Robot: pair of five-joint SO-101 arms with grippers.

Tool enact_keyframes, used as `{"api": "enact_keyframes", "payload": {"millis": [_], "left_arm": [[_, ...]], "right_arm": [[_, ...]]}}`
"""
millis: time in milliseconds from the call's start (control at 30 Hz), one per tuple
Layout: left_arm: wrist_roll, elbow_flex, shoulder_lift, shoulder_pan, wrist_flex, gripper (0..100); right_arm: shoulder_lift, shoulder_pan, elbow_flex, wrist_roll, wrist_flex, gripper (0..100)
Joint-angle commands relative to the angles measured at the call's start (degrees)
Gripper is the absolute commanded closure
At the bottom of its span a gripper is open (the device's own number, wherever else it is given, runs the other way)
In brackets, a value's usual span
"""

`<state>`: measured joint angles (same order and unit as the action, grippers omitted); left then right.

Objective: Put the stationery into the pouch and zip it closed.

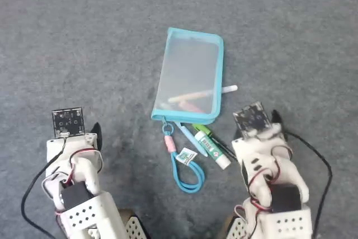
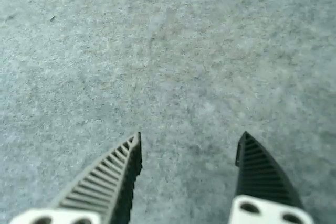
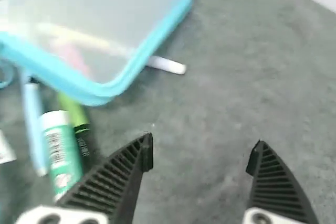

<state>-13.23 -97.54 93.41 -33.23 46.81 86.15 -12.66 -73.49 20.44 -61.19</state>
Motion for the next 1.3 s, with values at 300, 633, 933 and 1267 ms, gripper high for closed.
{"api": "enact_keyframes", "payload": {"millis": [300, 633, 933, 1267], "left_arm": [[1.5, 0.7, 0.2, -9.8, -8.5, 72], [1.3, 0.6, 0.1, -11.6, -8.0, 72], [1.3, 0.6, 0.1, -9.7, -7.8, 72], [1.4, 0.6, 0.1, -9.6, -7.8, 72]], "right_arm": [[-62.5, -29.8, 35.1, -10.1, 4.3, 70.7], [-86.1, -37.2, 47.7, -20.7, 7.1, 70.7], [-90.6, -37.3, 49.1, -24.5, 8.8, 70.7], [-90.3, -41.5, 49.1, -35.0, 6.7, 70.7]]}}
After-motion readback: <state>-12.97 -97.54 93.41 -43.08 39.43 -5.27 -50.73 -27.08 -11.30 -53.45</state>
